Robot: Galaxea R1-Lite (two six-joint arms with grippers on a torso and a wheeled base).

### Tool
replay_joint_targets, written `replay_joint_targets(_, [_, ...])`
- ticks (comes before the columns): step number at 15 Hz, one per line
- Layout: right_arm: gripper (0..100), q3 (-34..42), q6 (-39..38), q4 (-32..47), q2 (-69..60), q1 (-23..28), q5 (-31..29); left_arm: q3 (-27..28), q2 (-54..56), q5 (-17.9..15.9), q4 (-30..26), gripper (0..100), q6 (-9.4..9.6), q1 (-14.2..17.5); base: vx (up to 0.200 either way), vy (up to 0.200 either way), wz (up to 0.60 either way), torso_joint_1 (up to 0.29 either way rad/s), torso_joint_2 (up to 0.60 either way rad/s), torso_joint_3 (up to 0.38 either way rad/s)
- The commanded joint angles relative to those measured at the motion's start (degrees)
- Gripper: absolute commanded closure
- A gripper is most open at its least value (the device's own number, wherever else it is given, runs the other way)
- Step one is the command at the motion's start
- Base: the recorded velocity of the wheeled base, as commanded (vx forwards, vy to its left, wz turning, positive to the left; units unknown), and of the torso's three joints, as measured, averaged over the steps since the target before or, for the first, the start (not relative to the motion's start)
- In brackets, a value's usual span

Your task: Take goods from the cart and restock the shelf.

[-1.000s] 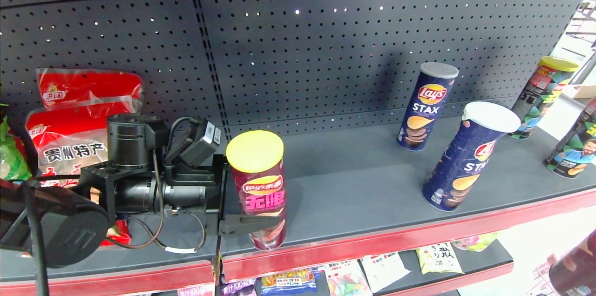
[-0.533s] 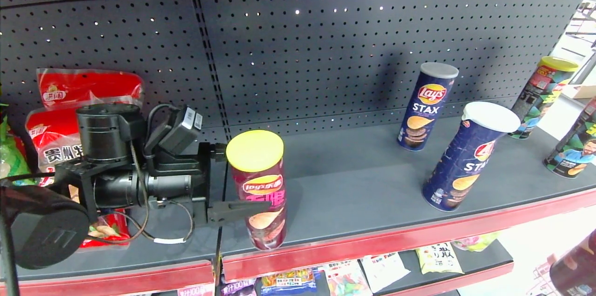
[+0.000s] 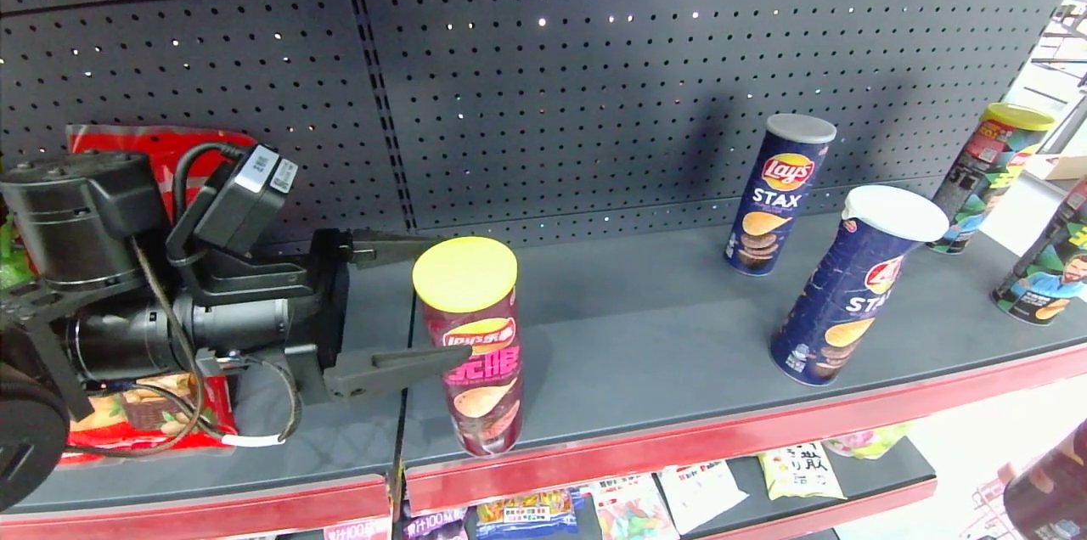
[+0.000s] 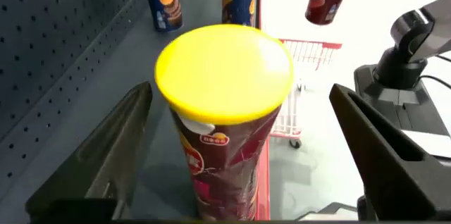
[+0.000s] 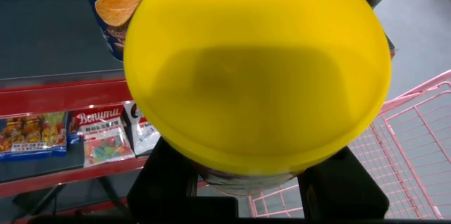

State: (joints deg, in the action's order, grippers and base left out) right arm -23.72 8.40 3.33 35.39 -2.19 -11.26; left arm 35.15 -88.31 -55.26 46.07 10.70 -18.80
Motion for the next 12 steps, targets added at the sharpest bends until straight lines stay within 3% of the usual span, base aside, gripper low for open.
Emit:
replay_joint_targets(1, [100, 0.08, 0.04, 0.01, 0.03, 0.00, 0.01, 0.27, 1.38, -0.11, 0.07, 0, -0.33, -0.01, 0.000, 0.000, 0.00, 0.000, 0.00, 0.000])
replay_joint_targets(8, [100, -0.10, 0.13, 0.01, 0.03, 0.00, 0.01, 1.77, 1.82, 0.86, 0.78, 0, -1.04, 1.31, 0.000, 0.000, 0.00, 0.000, 0.00, 0.000])
replay_joint_targets(9, [100, -0.18, 0.13, -0.08, 0.12, 0.00, 0.01, 2.91, 1.74, 3.14, 0.95, 0, -1.12, 2.27, 0.000, 0.000, 0.00, 0.000, 0.00, 0.000])
replay_joint_targets(10, [100, -0.27, 0.21, -0.16, 0.21, 0.00, 0.19, 4.32, 1.47, 7.89, 0.95, 0, -1.65, 2.80, 0.000, 0.000, 0.00, 0.000, 0.00, 0.000])
replay_joint_targets(11, [100, -0.27, 0.21, -0.34, 0.38, -0.09, 0.28, 5.46, 1.47, 12.37, 1.13, 0, -3.32, 2.89, 0.000, 0.000, 0.00, 0.000, 0.00, 0.000])
replay_joint_targets(12, [100, -0.36, 0.21, -0.34, 0.65, -0.09, 0.37, 5.64, 1.82, 14.65, 1.39, 0, -4.73, 2.89, 0.000, 0.000, 0.00, 0.000, 0.00, 0.000])
